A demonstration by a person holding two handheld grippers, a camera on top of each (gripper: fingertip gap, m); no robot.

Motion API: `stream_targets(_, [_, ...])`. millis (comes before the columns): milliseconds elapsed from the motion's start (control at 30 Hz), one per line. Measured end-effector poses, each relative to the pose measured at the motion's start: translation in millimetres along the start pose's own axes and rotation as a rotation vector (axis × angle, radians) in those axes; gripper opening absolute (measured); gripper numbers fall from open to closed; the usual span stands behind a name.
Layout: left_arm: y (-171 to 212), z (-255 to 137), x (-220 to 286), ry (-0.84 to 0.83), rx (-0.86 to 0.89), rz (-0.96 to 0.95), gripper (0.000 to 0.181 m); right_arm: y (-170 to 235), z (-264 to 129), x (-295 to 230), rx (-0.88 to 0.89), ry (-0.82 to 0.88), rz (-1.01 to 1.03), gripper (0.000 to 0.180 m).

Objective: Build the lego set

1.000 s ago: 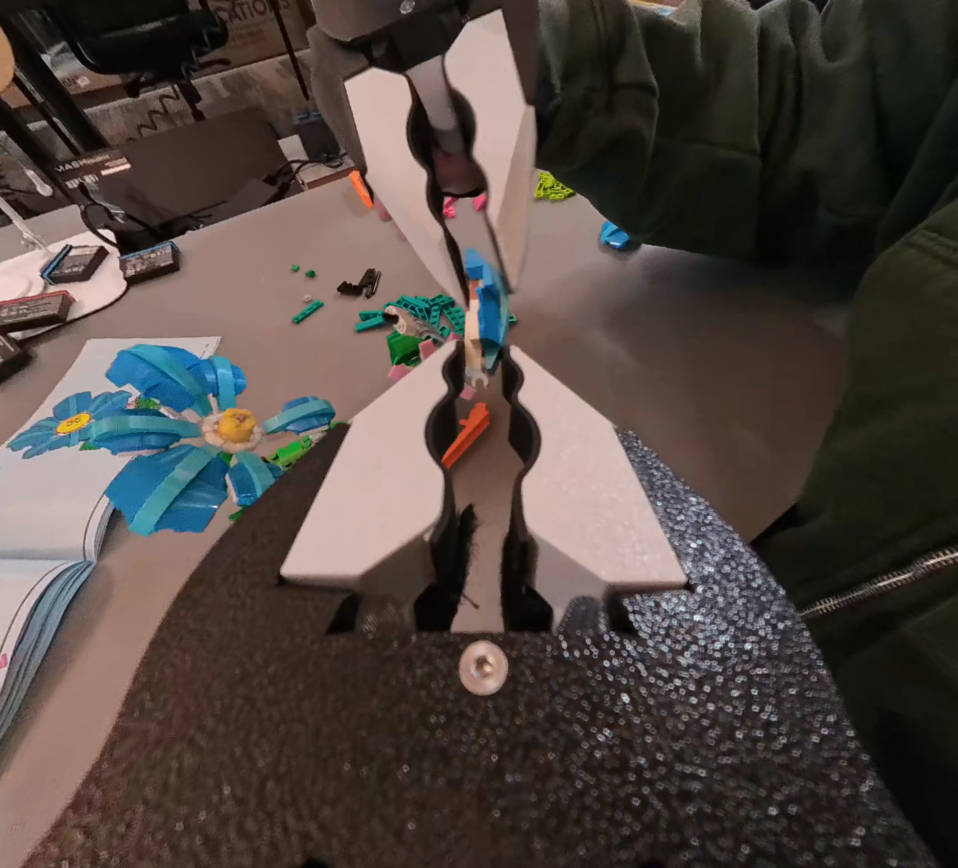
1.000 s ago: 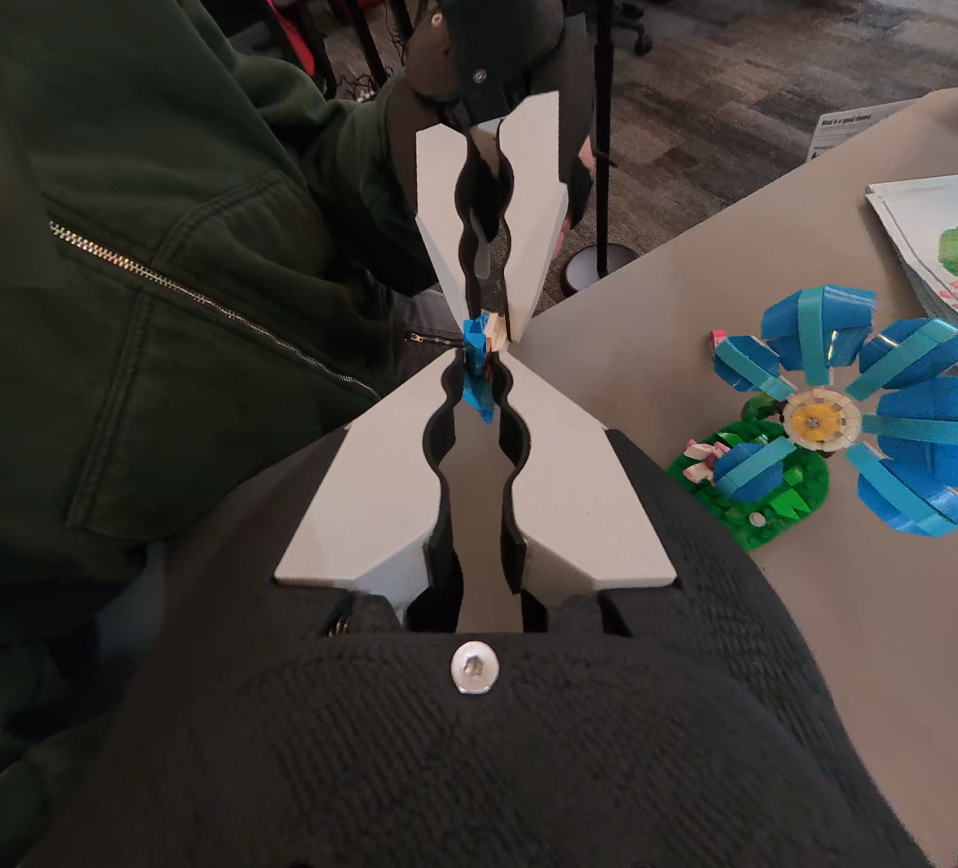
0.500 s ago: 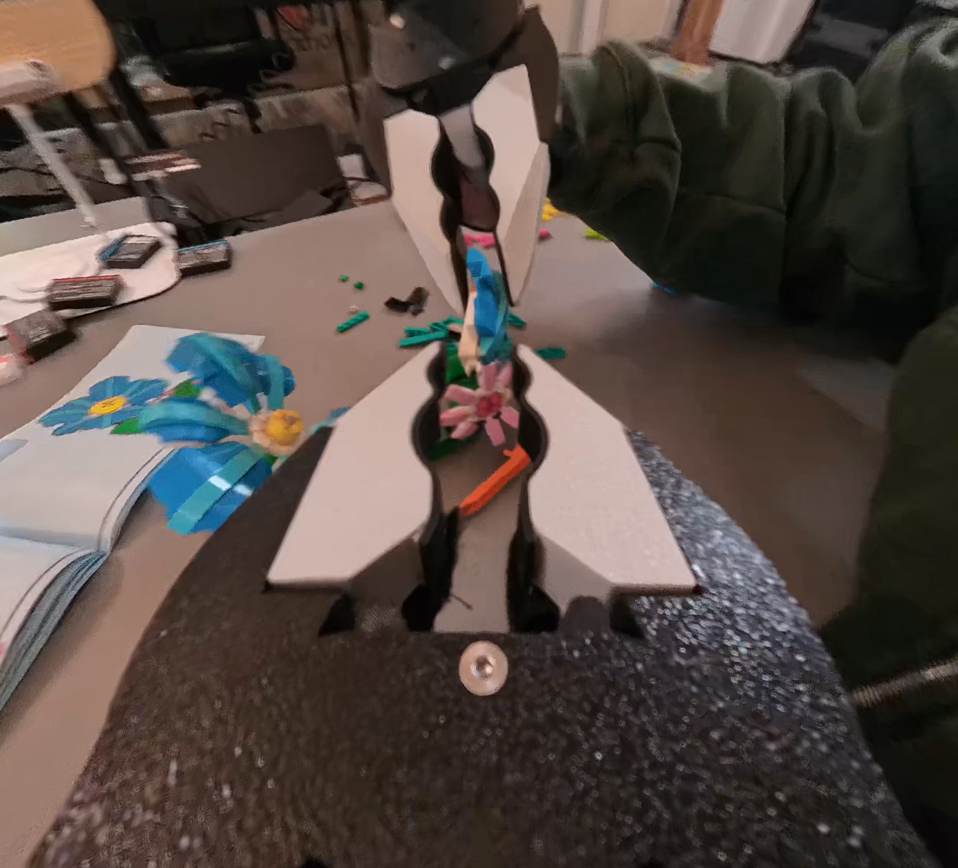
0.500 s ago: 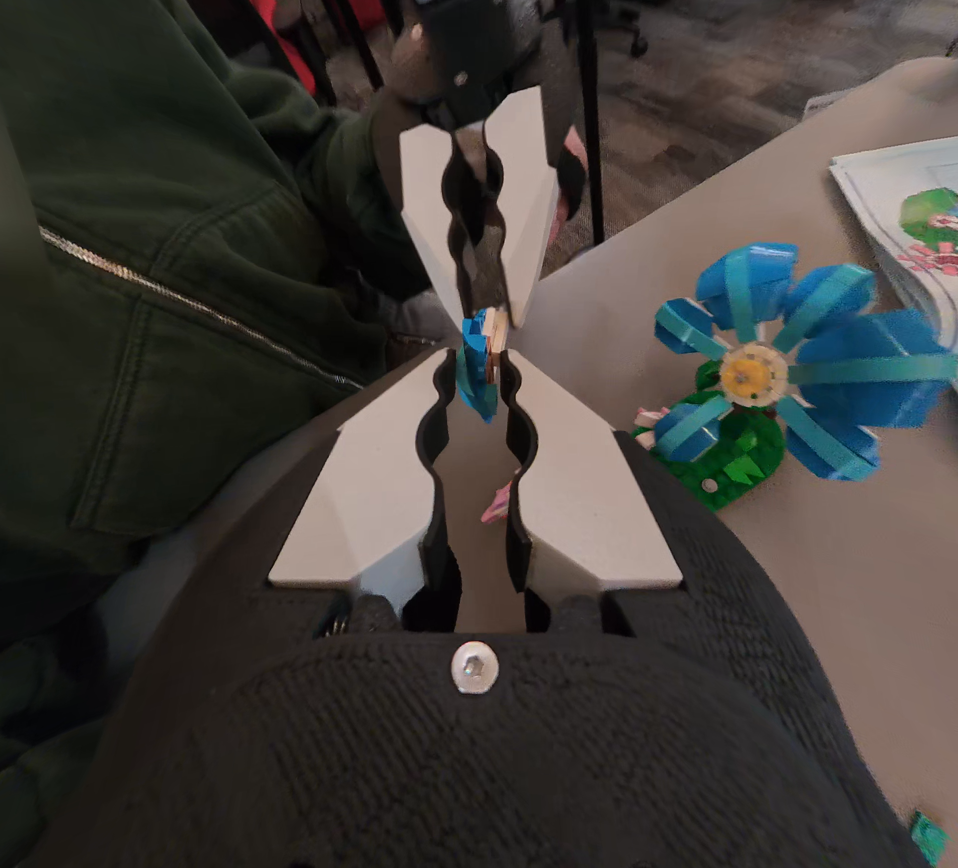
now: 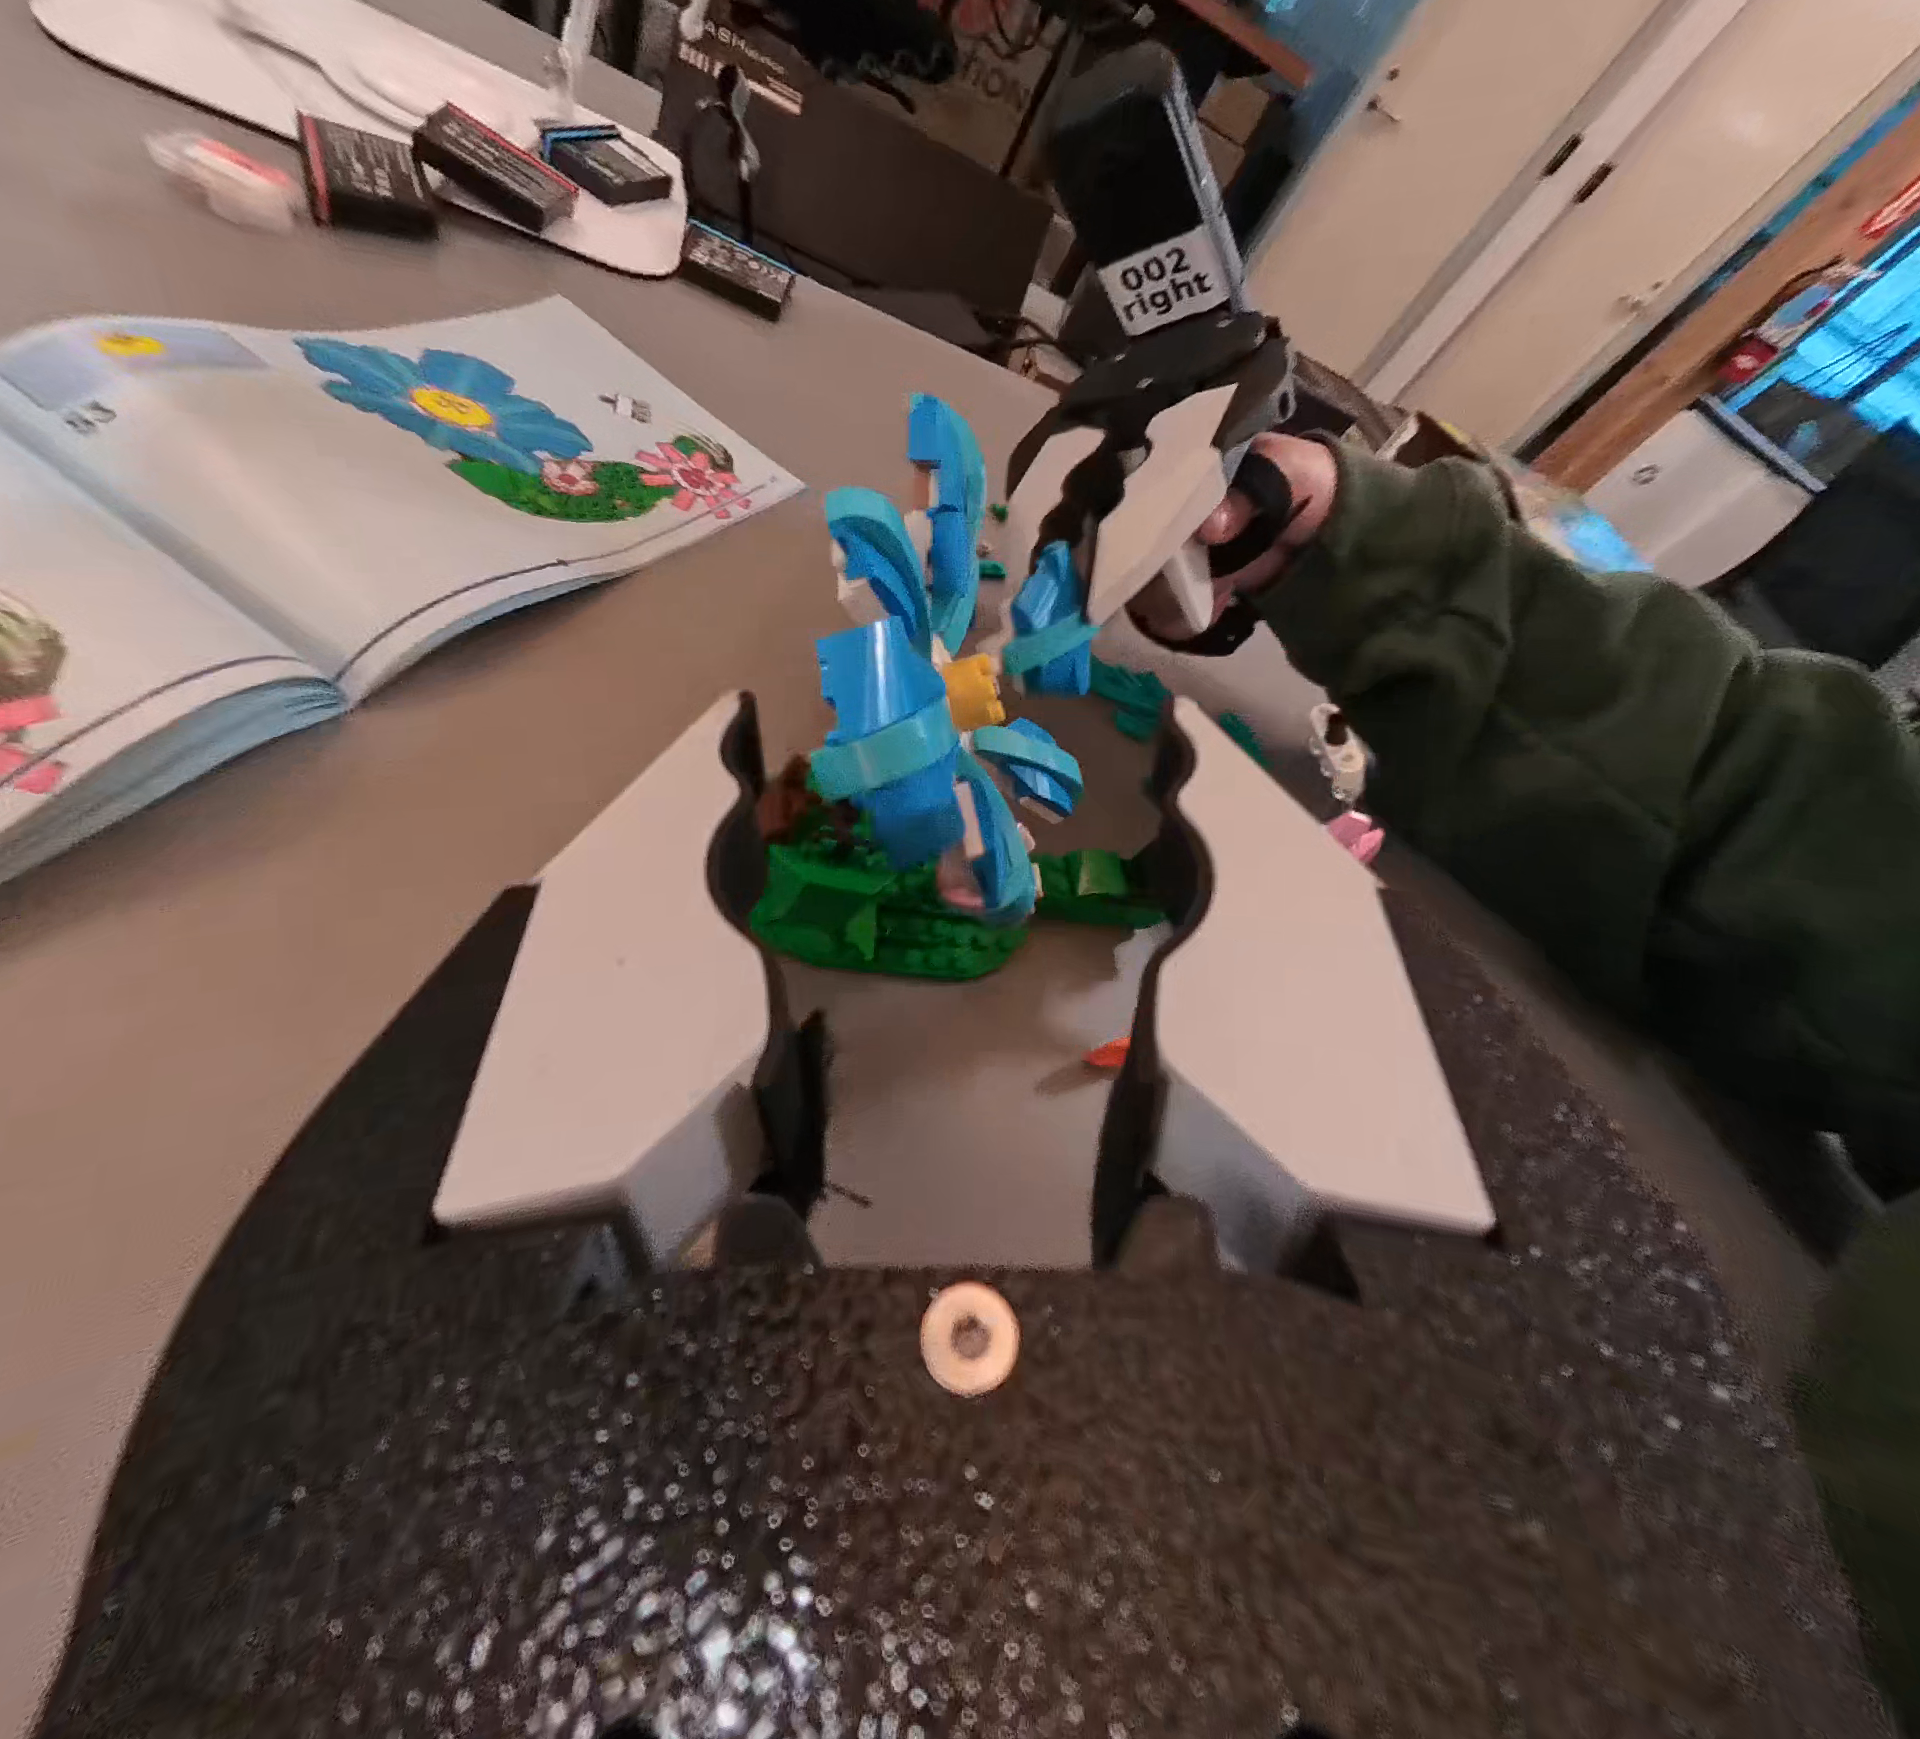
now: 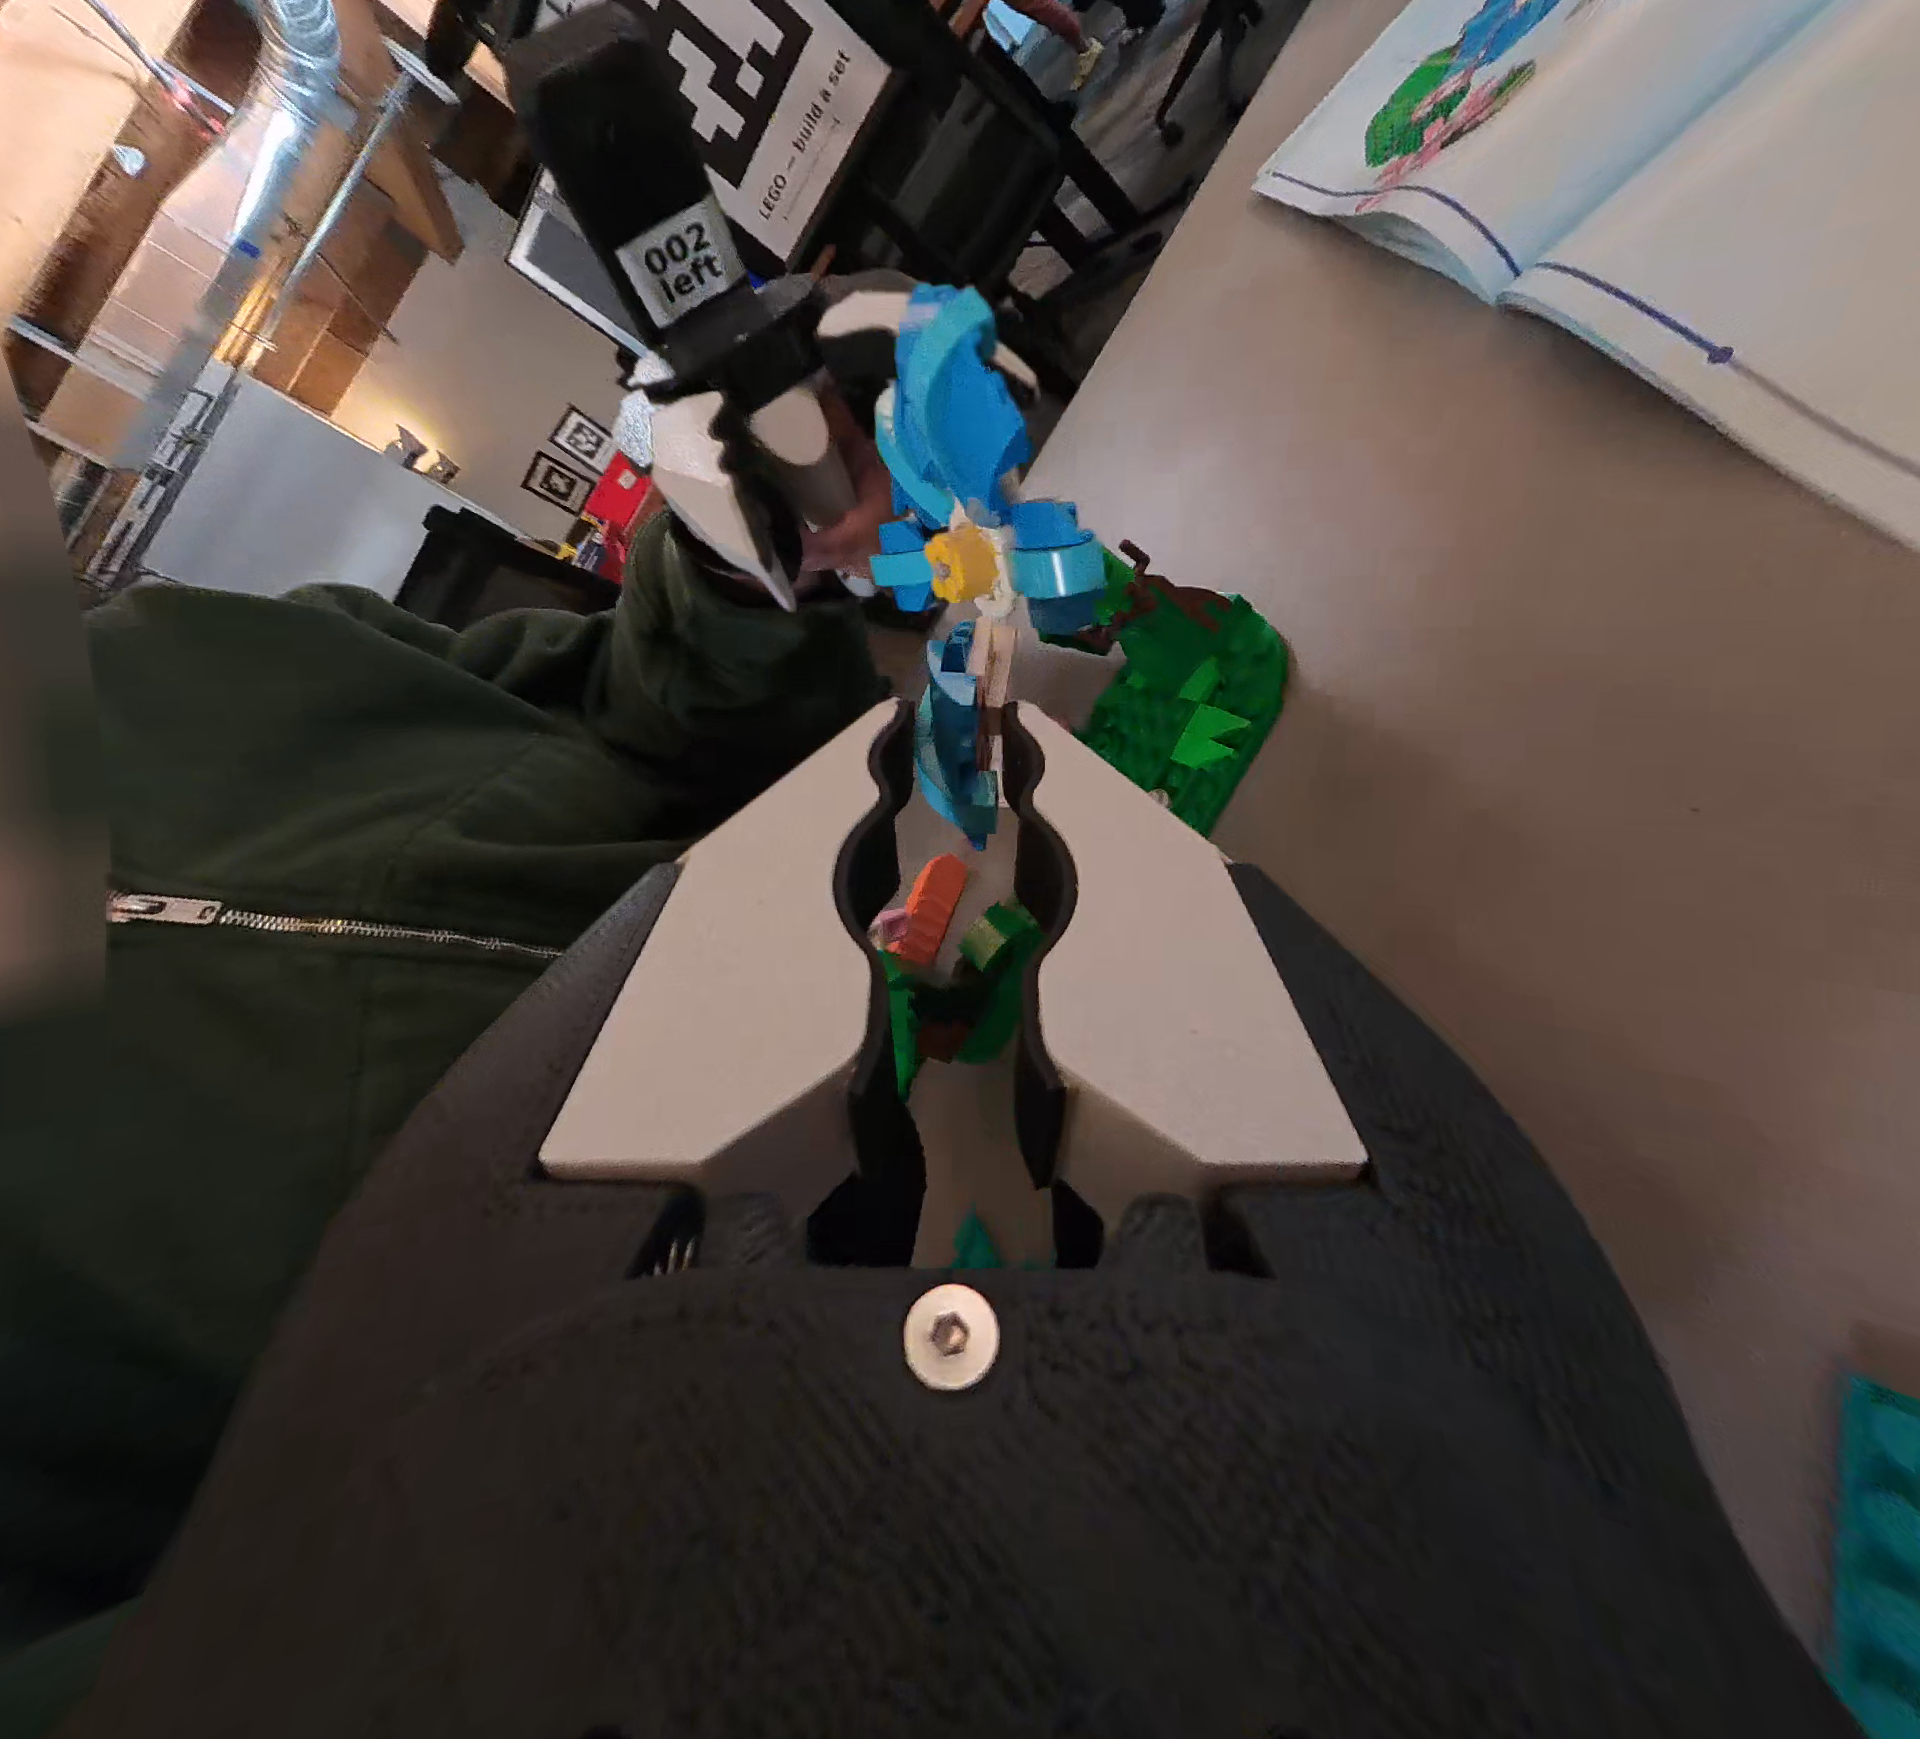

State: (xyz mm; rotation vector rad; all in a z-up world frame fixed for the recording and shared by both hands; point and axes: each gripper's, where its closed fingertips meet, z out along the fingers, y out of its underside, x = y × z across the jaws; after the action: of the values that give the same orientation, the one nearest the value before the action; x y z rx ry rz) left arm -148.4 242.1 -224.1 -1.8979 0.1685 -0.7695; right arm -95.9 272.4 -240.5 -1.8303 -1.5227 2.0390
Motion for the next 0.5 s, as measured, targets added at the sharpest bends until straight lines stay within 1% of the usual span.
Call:
stream_targets(33, [0,3,0,0.011,0.001,-0.02,0.072,1,2,2,-0.006,-0.006,0.004,0.015])
stream_targets(167, [4,14,-2,0.044,-0.04,-0.055,0.066,1,6,3,0.012,-0.053,0.019,0.015])
stream_targets(300, [3,20,0,0.105,-0.026,-0.091,0.05,2,9,5,0.022,-0.085,0.012,0.015])
stream_targets(500, [9,26,-1,0.146,-0.05,-0.116,0.04,-1,11,4,0.043,-0.125,0.017,0.015])
